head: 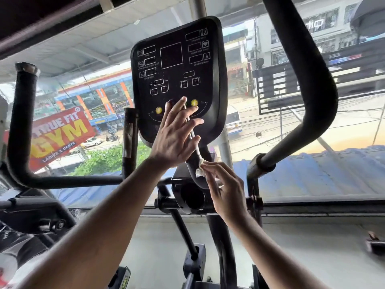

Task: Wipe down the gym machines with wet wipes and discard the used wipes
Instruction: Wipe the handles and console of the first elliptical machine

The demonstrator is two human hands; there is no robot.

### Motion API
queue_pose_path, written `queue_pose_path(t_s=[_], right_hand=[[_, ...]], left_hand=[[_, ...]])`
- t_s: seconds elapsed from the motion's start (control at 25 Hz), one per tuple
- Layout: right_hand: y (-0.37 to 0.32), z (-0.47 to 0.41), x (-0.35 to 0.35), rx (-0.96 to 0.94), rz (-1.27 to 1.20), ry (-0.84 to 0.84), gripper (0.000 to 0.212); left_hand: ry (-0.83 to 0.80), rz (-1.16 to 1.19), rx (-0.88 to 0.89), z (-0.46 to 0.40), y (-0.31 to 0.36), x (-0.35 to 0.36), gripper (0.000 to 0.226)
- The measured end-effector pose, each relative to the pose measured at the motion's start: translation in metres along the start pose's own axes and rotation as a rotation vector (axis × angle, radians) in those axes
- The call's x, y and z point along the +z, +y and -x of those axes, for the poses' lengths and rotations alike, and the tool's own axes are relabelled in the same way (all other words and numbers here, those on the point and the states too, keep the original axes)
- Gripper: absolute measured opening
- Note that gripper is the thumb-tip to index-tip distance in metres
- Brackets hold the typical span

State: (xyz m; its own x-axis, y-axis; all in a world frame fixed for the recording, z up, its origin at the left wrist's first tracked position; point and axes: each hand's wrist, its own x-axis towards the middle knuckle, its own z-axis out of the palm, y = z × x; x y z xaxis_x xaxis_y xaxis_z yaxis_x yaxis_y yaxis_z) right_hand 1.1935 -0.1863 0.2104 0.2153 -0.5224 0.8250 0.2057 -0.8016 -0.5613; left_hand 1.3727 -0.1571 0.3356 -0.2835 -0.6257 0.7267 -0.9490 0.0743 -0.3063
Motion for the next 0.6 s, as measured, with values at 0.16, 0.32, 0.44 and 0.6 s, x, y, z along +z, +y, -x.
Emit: queue_pose_path(t_s=[0.16, 0.32, 0.44, 0.6], right_hand=[[0.02, 0.022, -0.01, -0.013, 0.019, -0.021, 0.015], [0.01, 0.002, -0.008, 0.273, 0.017, -0.026, 0.014], [-0.016, -0.012, 0.004, 0.419, -0.199, 0.081, 0.01], [-0.048, 0.032, 0.034, 0.348, -0.297, 0.014, 0.008]], left_hand=[[0.181, 0.162, 0.03, 0.003, 0.002, 0.018, 0.042], [0.23, 0.203, 0.05, 0.001, -0.002, 0.022, 0.04], [0.255, 0.21, 0.06, 0.004, -0.001, 0.026, 0.041], [0.267, 0.219, 0.053, 0.001, -0.002, 0.026, 0.041]])
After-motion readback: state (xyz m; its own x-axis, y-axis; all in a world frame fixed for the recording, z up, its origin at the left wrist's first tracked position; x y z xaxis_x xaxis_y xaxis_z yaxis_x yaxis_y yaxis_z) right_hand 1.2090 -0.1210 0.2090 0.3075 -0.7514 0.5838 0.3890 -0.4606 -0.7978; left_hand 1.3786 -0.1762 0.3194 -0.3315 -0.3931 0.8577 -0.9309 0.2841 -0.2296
